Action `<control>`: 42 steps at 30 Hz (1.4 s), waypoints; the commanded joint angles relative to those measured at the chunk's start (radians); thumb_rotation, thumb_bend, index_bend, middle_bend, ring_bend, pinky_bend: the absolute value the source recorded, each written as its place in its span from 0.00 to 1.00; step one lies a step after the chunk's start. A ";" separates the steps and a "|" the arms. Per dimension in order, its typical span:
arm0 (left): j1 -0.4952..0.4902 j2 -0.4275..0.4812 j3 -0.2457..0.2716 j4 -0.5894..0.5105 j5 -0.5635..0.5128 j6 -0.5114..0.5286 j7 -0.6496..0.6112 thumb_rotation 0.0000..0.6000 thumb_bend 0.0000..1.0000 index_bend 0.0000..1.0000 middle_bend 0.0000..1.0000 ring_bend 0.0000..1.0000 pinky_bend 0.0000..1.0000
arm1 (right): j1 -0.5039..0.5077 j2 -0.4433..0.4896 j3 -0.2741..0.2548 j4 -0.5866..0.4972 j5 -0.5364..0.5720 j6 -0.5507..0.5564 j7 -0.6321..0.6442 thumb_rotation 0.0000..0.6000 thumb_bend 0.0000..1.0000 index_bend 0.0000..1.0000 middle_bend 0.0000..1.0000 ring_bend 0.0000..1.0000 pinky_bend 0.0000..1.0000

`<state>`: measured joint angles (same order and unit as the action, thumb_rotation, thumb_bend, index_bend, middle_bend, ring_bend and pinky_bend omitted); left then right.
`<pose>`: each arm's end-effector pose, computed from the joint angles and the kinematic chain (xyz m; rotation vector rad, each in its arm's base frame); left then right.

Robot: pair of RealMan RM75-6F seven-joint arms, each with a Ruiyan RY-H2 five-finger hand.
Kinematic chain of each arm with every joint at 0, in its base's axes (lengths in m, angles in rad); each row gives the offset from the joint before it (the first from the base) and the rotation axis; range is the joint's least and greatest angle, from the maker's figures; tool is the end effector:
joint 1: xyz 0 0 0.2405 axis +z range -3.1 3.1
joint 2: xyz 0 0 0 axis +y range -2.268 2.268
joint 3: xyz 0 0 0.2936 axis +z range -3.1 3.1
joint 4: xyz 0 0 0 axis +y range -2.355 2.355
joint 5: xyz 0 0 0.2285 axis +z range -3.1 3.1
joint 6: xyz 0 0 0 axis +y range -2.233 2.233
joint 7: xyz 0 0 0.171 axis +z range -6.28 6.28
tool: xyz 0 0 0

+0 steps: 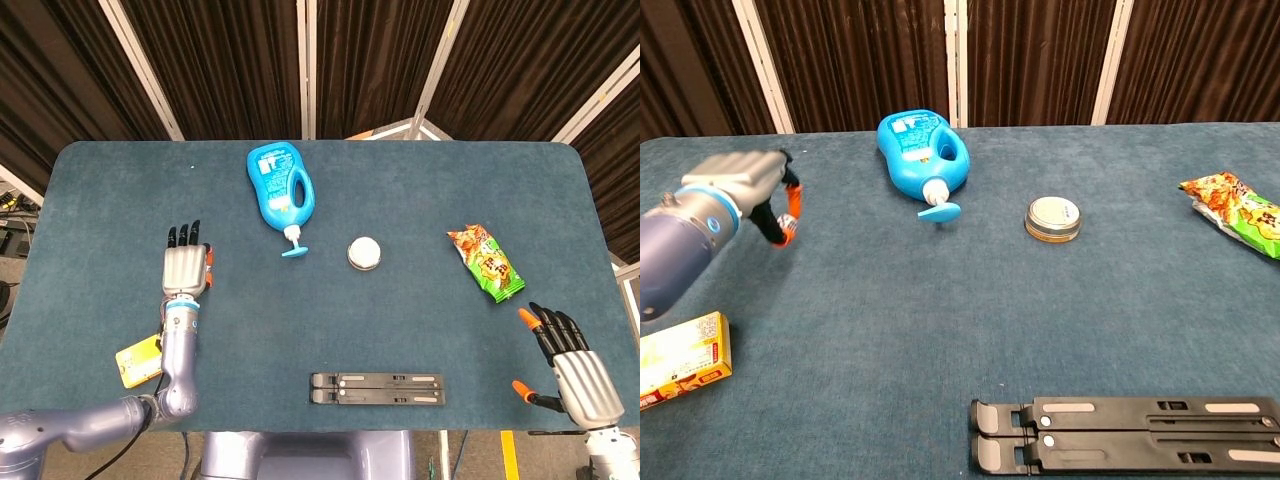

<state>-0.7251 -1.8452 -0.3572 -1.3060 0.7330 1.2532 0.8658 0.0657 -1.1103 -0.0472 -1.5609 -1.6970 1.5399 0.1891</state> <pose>-0.1873 0.4144 -0.0709 -1.4423 -0.9131 -0.6201 -0.3421 -0.1812 0.1459 1.5242 -0.9896 1.0548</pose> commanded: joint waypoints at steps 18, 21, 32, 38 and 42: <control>0.059 0.252 0.182 -0.494 0.378 0.065 -0.095 1.00 0.36 0.32 0.00 0.00 0.00 | -0.010 0.001 -0.005 -0.005 -0.018 0.021 -0.013 1.00 0.08 0.00 0.00 0.00 0.00; 0.084 0.277 0.202 -0.499 0.406 0.085 -0.125 1.00 0.35 0.26 0.00 0.00 0.00 | -0.010 -0.001 -0.005 -0.003 -0.016 0.019 -0.017 1.00 0.08 0.00 0.00 0.00 0.00; 0.264 0.372 0.357 -0.439 0.610 0.263 -0.250 1.00 0.32 0.14 0.00 0.00 0.00 | -0.008 -0.010 -0.001 0.004 -0.005 0.006 -0.033 1.00 0.08 0.00 0.00 0.00 0.00; 0.372 0.421 0.423 -0.435 0.670 0.365 -0.296 1.00 0.26 0.04 0.00 0.00 0.00 | -0.008 -0.014 0.000 0.006 -0.002 0.004 -0.044 1.00 0.08 0.00 0.00 0.00 0.00; 0.452 0.453 0.467 -0.419 0.714 0.432 -0.344 1.00 0.24 0.01 0.00 0.00 0.00 | -0.008 -0.018 0.000 0.007 -0.004 0.005 -0.053 1.00 0.08 0.00 0.00 0.00 0.00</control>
<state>-0.3085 -1.4119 0.0848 -1.7368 1.4222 1.6523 0.5486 0.0573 -1.1275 -0.0466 -1.5543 -1.7010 1.5454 0.1372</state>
